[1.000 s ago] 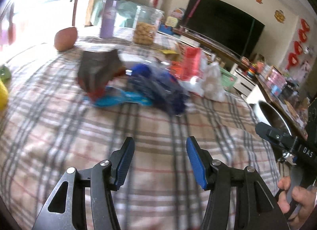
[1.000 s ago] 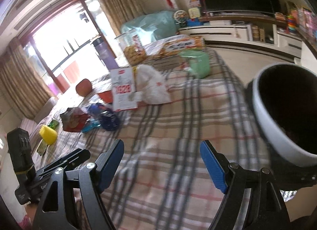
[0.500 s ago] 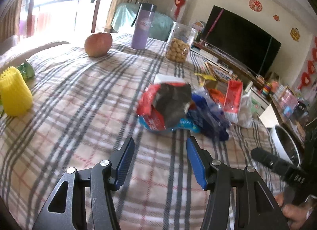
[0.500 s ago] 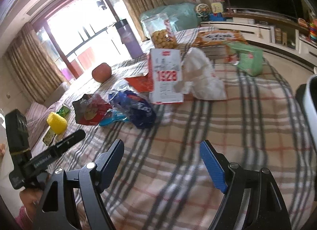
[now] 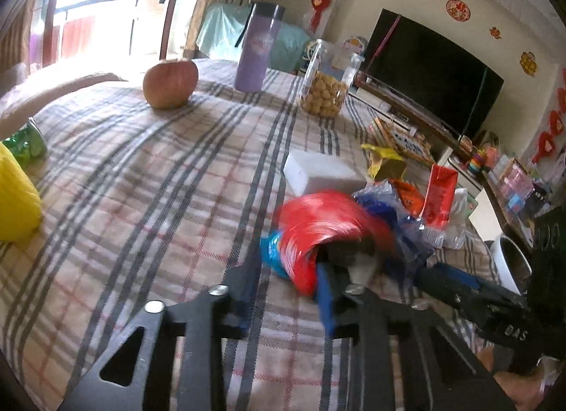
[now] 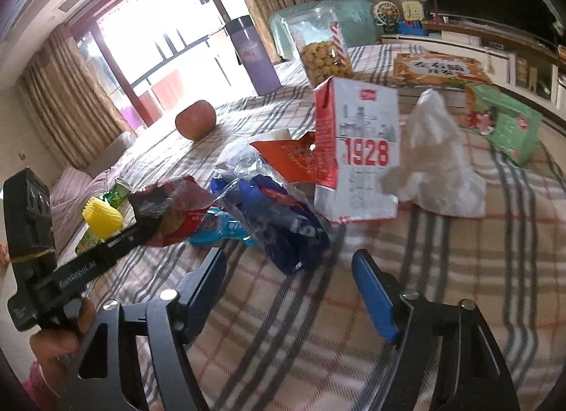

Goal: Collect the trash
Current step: 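Grasp the red snack bag with the left gripper while the right grasps the blue plastic bag, then carry the red snack bag and blue plastic bag over the trash bin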

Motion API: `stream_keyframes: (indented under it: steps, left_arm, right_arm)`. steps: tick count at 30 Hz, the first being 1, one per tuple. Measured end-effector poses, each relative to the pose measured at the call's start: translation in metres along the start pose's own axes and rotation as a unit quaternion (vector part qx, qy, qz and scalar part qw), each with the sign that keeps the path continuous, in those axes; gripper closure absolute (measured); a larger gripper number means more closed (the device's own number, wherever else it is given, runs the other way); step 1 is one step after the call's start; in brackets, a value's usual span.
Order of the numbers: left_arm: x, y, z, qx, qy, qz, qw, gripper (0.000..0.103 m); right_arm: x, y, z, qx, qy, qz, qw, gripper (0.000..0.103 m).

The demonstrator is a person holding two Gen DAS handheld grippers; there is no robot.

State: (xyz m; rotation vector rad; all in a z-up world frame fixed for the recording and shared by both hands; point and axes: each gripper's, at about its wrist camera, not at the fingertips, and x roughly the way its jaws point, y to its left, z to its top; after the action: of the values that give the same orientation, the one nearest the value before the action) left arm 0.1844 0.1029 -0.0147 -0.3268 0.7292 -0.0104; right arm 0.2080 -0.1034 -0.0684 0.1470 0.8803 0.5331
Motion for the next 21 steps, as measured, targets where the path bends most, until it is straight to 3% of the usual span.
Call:
stream_keyframes:
  steps: [3,4,5,10,21]
  left_arm:
    - [0.006,-0.001,-0.001,0.006,0.007,-0.003,1.0000,0.098]
    - [0.006,-0.002,-0.002,0.008,0.007,-0.002,0.9999,0.099]
    - [0.006,-0.003,-0.003,0.011,0.007,-0.001,0.9999,0.100]
    - [-0.001,-0.005,-0.012,0.015,0.003,0.003,0.9999,0.102]
    - [-0.032,-0.023,-0.036,0.019,-0.002,-0.021,0.9996,0.103]
  right_arm:
    - [0.008,0.003,0.002,-0.008,0.003,-0.005,1.000,0.050]
    - [0.011,0.004,0.003,-0.011,0.006,-0.007,1.000,0.068]
    - [0.012,0.004,0.002,-0.013,0.010,-0.008,1.000,0.078]
    - [0.001,0.005,-0.008,-0.018,0.003,-0.003,1.000,0.087]
    - [-0.053,-0.014,-0.037,0.011,-0.013,0.003,1.000,0.088]
